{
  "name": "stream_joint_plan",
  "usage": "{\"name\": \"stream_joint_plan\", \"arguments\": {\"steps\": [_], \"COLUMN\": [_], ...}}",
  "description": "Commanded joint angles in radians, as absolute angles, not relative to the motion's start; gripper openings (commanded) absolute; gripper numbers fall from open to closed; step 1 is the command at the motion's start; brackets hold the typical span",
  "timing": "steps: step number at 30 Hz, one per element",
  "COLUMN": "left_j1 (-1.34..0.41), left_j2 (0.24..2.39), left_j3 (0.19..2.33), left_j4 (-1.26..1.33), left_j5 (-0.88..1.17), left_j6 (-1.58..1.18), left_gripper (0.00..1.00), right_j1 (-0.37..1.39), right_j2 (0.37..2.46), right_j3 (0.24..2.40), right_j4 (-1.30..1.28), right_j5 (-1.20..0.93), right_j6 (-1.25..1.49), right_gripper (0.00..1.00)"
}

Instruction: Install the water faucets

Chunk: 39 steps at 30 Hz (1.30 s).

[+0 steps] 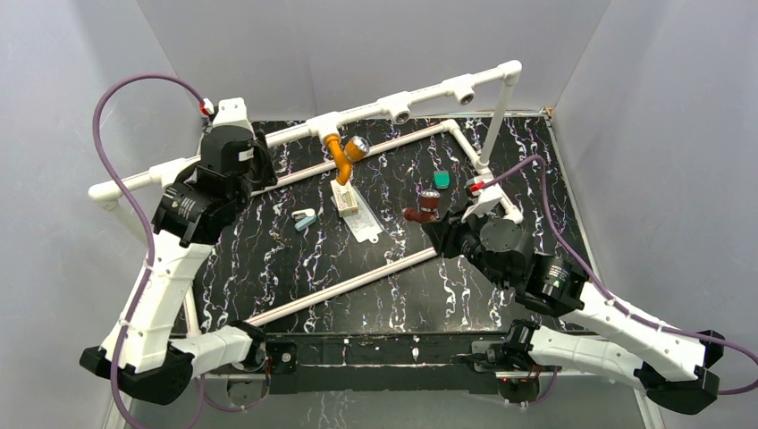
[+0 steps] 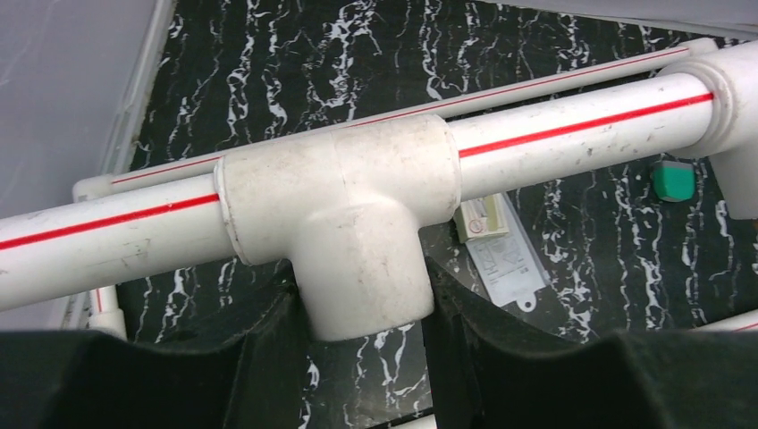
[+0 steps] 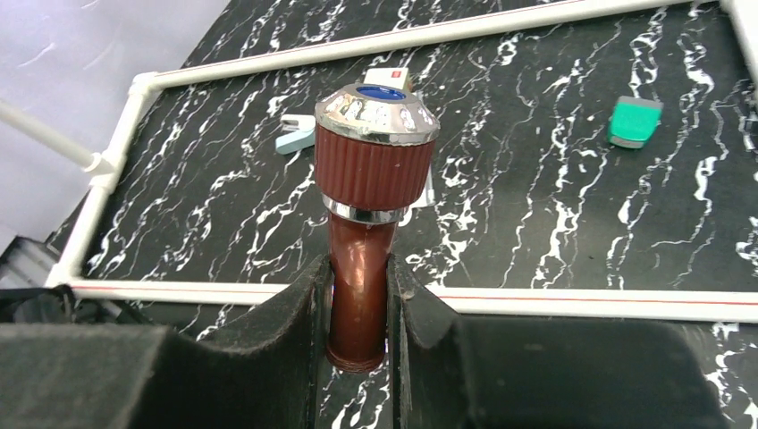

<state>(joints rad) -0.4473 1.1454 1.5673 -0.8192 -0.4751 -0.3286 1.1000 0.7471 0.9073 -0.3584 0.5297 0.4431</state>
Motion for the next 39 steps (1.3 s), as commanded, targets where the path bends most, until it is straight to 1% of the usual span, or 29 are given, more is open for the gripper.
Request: {"name": "stream_joint_plan", "arguments": {"steps": [1, 11, 14, 18, 19, 20, 21, 23, 26, 28, 30, 35, 39], "left_j1": [-0.437, -0.439, -0.439, -0.439, -0.438, -0.438, -0.438, -0.438, -0.438, -0.438, -0.439, -0.438, -0.439], "left_j2": [1.051, 0.992, 0.981, 0.984, 0.982, 0.976, 0.971, 0.964, 0.963, 0.970, 0.981, 1.003, 1.043], "left_j3": [1.616, 1.663, 1.675, 1.674, 1.671, 1.667, 1.666, 1.679, 1.711, 1.731, 1.753, 1.772, 1.767], "left_j4": [-0.813, -0.862, -0.866, -0.893, -0.896, -0.892, -0.888, -0.888, -0.898, -0.909, -0.923, -0.890, -0.813], "left_j5": [-0.657, -0.806, -0.830, -0.800, -0.783, -0.763, -0.743, -0.700, -0.638, -0.584, -0.523, -0.346, -0.245], "left_j6": [-0.226, -0.133, -0.116, -0.127, -0.132, -0.138, -0.143, -0.155, -0.174, -0.193, -0.207, -0.225, -0.230], "left_gripper": [0.00, 0.00, 0.00, 0.00, 0.09, 0.29, 0.38, 0.49, 0.63, 0.68, 0.71, 0.73, 0.73], "right_j1": [1.101, 1.101, 1.101, 1.101, 1.101, 1.101, 1.101, 1.101, 1.101, 1.101, 1.101, 1.101, 1.093], "right_j2": [0.762, 0.817, 0.830, 0.850, 0.853, 0.854, 0.853, 0.850, 0.849, 0.849, 0.848, 0.832, 0.801], "right_j3": [0.967, 1.009, 1.006, 1.008, 1.011, 1.013, 1.016, 1.023, 1.032, 1.034, 1.032, 1.017, 0.975], "right_j4": [-0.337, -0.348, -0.315, -0.296, -0.296, -0.296, -0.296, -0.300, -0.322, -0.333, -0.345, -0.344, -0.267], "right_j5": [0.639, 0.850, 0.882, 0.878, 0.871, 0.864, 0.856, 0.841, 0.831, 0.829, 0.832, 0.862, 0.885], "right_j6": [0.405, 0.285, 0.241, 0.227, 0.228, 0.229, 0.230, 0.230, 0.224, 0.213, 0.205, 0.148, 0.055], "right_gripper": [0.01, 0.01, 0.01, 0.01, 0.01, 0.01, 0.01, 0.01, 0.01, 0.01, 0.01, 0.01, 0.01]}}
